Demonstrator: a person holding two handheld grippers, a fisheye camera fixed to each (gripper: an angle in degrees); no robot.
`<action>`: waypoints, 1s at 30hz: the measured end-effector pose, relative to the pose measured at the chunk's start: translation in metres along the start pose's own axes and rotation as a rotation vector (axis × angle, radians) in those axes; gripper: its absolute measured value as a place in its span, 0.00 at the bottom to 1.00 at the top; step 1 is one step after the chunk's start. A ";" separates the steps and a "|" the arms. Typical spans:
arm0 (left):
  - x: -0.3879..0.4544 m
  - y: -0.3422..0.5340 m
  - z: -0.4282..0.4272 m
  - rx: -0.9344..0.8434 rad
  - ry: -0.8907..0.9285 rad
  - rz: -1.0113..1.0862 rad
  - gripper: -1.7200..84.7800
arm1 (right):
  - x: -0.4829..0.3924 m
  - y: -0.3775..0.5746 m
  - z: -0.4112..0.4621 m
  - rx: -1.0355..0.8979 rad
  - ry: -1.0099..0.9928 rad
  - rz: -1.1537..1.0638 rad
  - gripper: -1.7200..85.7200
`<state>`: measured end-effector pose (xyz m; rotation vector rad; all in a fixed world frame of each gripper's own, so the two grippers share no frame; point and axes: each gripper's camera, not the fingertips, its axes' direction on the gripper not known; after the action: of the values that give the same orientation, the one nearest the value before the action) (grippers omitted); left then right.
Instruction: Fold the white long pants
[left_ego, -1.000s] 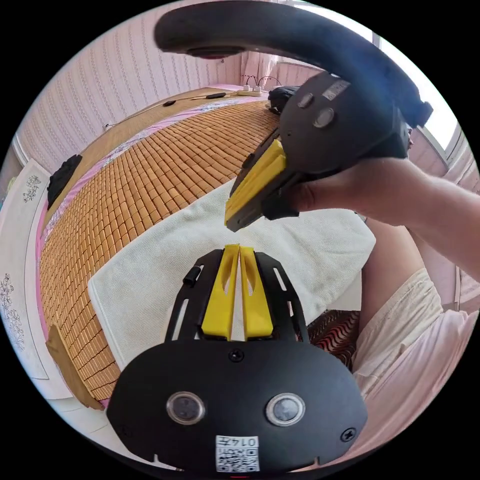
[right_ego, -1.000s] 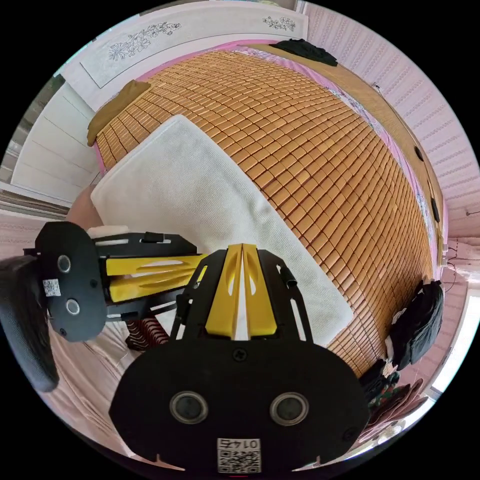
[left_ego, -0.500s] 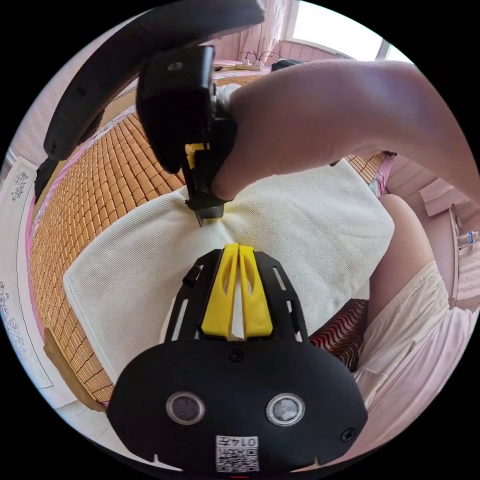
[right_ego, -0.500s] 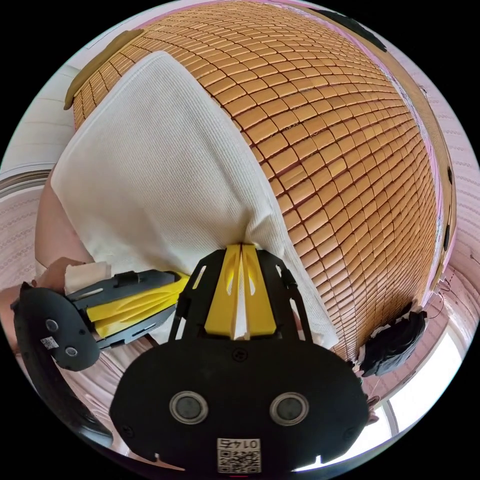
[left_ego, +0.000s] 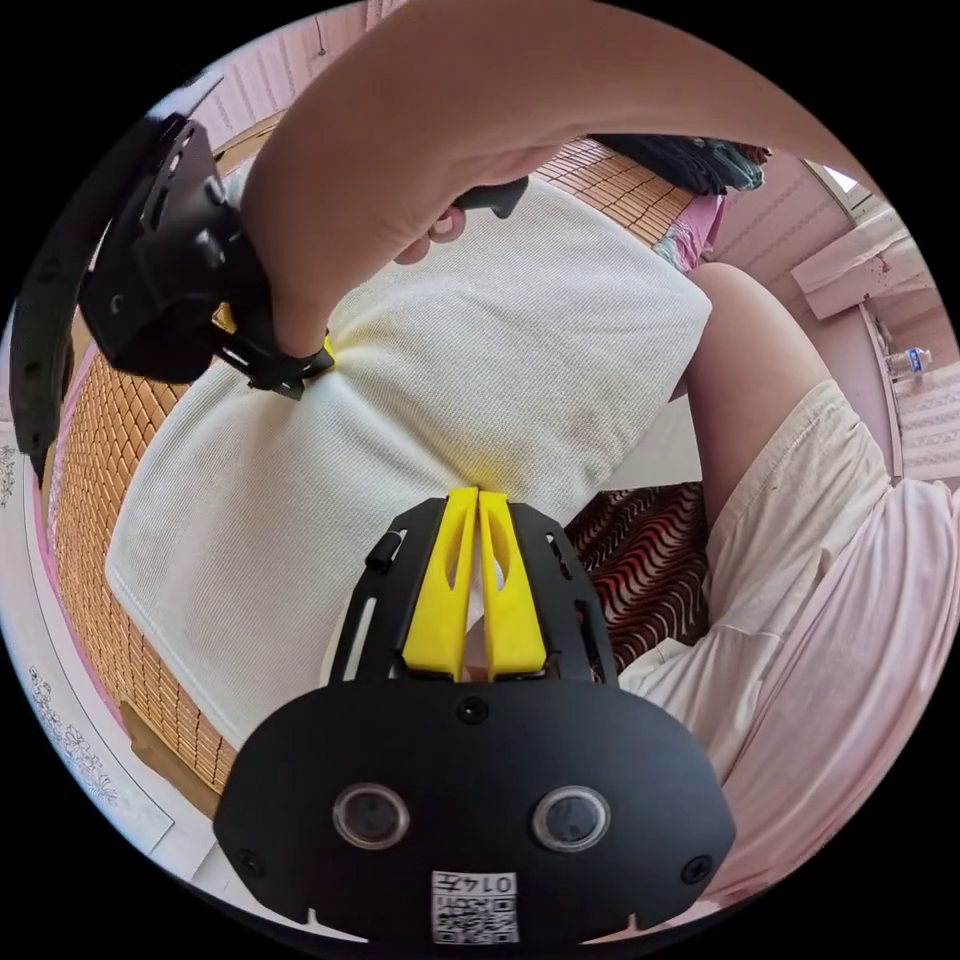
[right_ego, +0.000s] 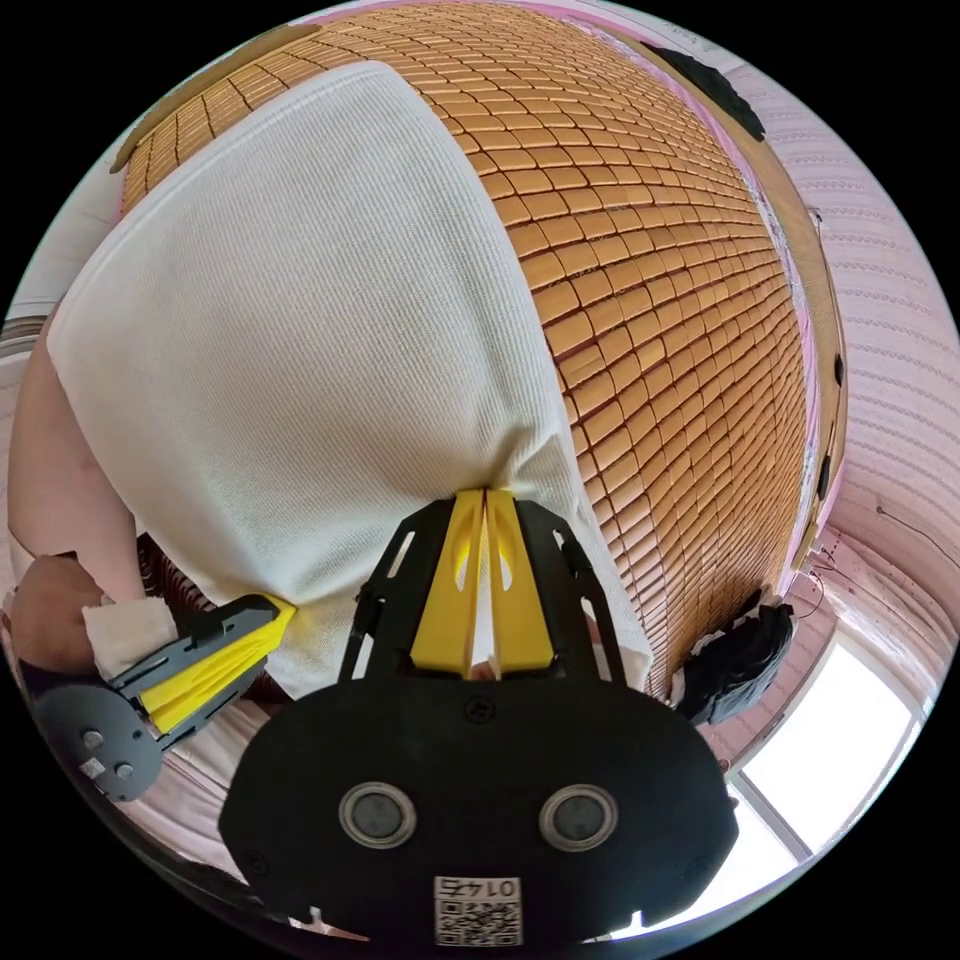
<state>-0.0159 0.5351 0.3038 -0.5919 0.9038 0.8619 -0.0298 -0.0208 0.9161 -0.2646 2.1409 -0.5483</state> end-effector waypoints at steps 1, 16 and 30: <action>0.001 -0.002 0.001 -0.006 0.000 0.004 0.01 | -0.002 -0.002 0.001 -0.006 0.012 -0.005 0.01; 0.042 -0.015 0.033 0.025 -0.196 0.087 0.01 | 0.021 -0.031 0.038 -0.084 -0.089 -0.144 0.01; 0.032 -0.010 0.030 0.093 -0.115 0.088 0.01 | 0.070 0.009 0.090 -0.029 -0.191 -0.139 0.01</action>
<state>0.0157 0.5646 0.2926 -0.4204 0.8652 0.9192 0.0024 -0.0653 0.8153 -0.4658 1.9564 -0.5493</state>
